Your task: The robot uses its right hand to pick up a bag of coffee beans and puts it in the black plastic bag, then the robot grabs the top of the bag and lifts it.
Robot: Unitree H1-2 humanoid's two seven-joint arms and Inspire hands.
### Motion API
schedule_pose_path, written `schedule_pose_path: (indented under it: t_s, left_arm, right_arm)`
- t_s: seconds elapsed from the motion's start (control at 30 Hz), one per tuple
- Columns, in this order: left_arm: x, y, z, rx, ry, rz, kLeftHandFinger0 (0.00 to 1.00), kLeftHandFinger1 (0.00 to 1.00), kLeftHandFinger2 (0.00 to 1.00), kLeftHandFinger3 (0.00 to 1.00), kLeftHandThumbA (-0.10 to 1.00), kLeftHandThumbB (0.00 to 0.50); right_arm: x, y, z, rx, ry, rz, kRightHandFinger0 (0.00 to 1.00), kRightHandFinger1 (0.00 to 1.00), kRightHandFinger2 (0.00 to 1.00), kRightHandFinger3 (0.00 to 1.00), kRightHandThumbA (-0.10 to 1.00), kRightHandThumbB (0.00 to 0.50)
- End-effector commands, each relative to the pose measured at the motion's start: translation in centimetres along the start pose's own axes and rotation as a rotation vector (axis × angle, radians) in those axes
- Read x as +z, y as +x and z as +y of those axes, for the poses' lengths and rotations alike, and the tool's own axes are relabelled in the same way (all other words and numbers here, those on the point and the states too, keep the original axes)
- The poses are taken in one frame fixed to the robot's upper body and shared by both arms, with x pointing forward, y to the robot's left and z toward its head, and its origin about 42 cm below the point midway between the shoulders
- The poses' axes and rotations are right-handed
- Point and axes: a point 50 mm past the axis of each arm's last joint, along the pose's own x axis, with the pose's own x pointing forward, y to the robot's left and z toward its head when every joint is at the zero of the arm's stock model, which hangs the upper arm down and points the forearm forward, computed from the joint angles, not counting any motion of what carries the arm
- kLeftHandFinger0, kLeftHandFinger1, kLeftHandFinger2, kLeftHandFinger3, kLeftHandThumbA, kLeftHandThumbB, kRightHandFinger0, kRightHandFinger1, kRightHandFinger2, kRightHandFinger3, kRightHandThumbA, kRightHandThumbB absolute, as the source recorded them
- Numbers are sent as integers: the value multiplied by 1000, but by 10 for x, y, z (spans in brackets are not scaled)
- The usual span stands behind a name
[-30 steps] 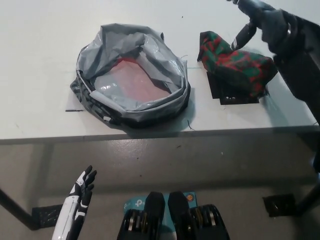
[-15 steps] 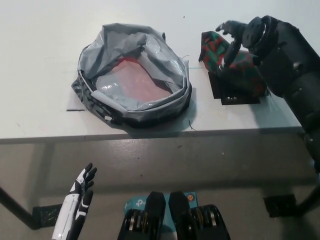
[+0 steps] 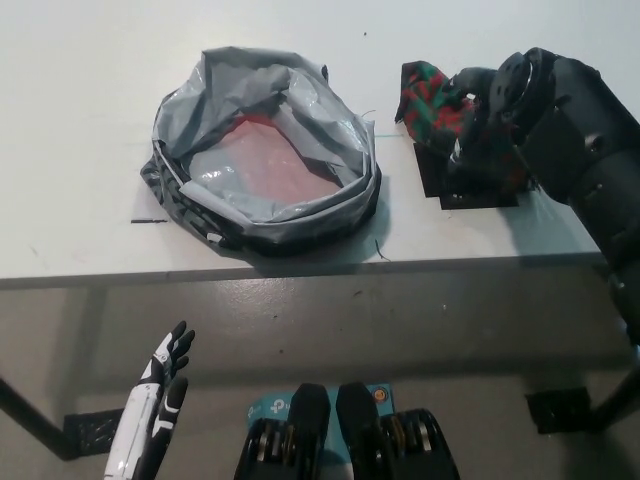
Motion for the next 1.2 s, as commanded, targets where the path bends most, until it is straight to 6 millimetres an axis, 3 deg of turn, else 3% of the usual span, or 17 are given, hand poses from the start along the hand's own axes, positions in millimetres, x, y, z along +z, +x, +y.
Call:
schedule_pose_path:
  t_s: [0.0, 0.27, 0.6, 0.83, 1.17]
  left_arm:
    - [6, 2, 1, 10, 6, -54, 1000, 1000, 1000, 1000, 1000, 216]
    - [5, 1, 0, 2, 20, -60, 1000, 1000, 1000, 1000, 1000, 204]
    - [6, 3, 0, 2, 20, -64, 1000, 1000, 1000, 1000, 1000, 209]
    - [7, 5, 0, -1, 25, -60, 1000, 1000, 1000, 1000, 1000, 230]
    - [9, 6, 0, -4, 21, -64, 1000, 1000, 1000, 1000, 1000, 231]
  right_arm:
    - [3, -16, -45, -156, -88, 38, 1000, 1000, 1000, 1000, 963, 500]
    - [3, -16, -43, -157, -66, 25, 1000, 1000, 1000, 1000, 907, 500]
    - [5, -18, -45, -164, -89, 29, 1000, 1000, 1000, 1000, 937, 500]
    - [-1, -12, -37, -125, -10, 2, 1000, 1000, 1000, 1000, 875, 500]
    - [-11, -2, -20, -99, -37, 22, 1000, 1000, 1000, 1000, 926, 500]
